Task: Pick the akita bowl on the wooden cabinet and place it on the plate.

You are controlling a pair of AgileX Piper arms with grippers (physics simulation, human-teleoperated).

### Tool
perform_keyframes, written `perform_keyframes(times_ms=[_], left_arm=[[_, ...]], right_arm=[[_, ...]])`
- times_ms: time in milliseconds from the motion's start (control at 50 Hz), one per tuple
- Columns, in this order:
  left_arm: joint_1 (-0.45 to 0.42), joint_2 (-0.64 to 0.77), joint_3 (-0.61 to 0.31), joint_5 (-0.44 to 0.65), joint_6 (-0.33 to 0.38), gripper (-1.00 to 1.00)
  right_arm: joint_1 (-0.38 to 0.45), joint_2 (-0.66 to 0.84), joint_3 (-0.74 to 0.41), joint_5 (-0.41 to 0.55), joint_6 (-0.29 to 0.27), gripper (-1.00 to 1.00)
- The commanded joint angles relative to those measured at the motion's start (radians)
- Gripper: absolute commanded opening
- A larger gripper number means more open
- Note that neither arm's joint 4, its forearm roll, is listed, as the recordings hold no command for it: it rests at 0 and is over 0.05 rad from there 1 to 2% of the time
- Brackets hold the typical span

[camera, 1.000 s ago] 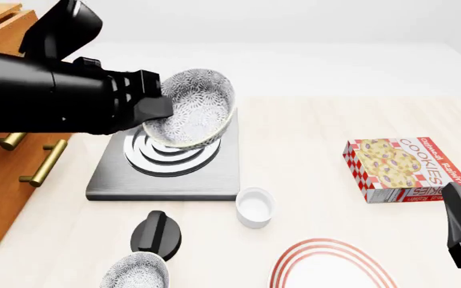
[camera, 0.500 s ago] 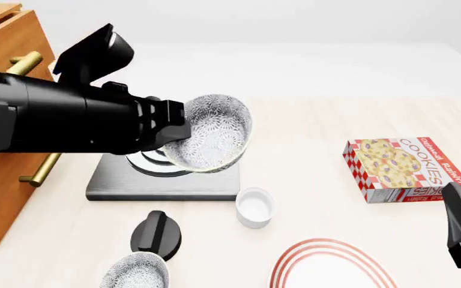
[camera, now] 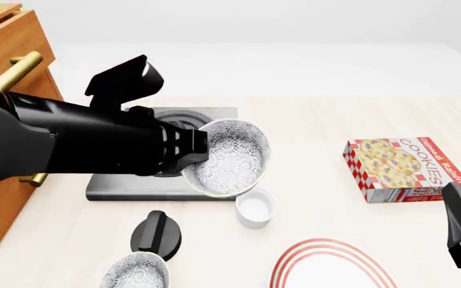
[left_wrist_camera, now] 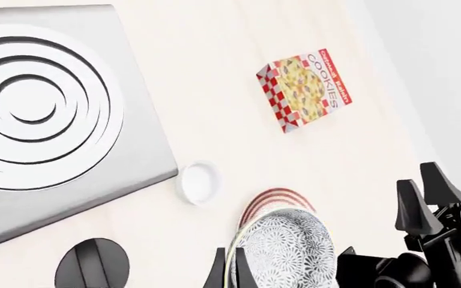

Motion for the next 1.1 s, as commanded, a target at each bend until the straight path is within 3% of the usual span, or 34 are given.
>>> perform_keyframes(times_ms=[20,1100], left_arm=[[-0.031,0.014,0.013,-0.018,-0.002,-1.00],[-0.123,0.209,-0.004,-0.129,-0.026,-1.00]], right_arm=[[0.000,0.000,0.000,0.000,0.000,1.00],[0.000,0.000,0.000,0.000,0.000,1.00]])
